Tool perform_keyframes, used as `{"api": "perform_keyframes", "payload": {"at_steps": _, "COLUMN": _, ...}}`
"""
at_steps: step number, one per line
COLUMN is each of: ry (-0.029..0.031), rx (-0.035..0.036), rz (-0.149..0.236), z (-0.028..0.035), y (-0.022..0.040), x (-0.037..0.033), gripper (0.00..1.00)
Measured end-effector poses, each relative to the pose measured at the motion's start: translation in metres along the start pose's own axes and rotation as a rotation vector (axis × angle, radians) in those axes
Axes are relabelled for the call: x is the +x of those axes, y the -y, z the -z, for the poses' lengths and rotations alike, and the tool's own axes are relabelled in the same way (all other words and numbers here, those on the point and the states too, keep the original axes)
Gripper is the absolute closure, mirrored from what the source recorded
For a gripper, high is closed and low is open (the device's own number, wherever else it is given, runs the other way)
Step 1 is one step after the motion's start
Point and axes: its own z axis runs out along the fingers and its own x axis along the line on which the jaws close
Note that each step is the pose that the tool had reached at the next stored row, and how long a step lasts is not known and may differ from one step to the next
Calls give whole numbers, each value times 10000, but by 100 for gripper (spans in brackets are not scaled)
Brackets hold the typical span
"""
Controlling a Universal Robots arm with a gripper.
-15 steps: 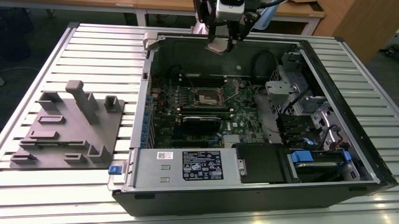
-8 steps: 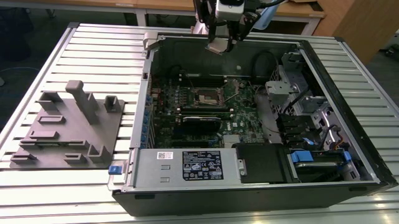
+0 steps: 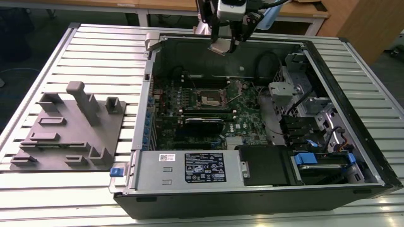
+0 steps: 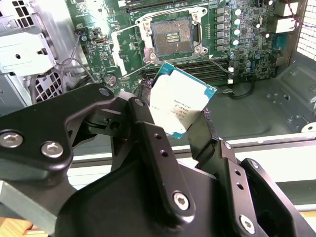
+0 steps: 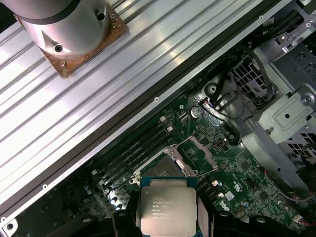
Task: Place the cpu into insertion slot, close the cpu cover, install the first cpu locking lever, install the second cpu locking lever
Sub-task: 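Place the cpu into insertion slot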
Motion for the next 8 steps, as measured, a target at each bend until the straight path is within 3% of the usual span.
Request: {"api": "perform_keyframes", "payload": {"at_steps": 8, "ry": 4, "rx": -1, "rz": -42, "z": 0, "y": 0, "x": 0, "gripper": 46}}
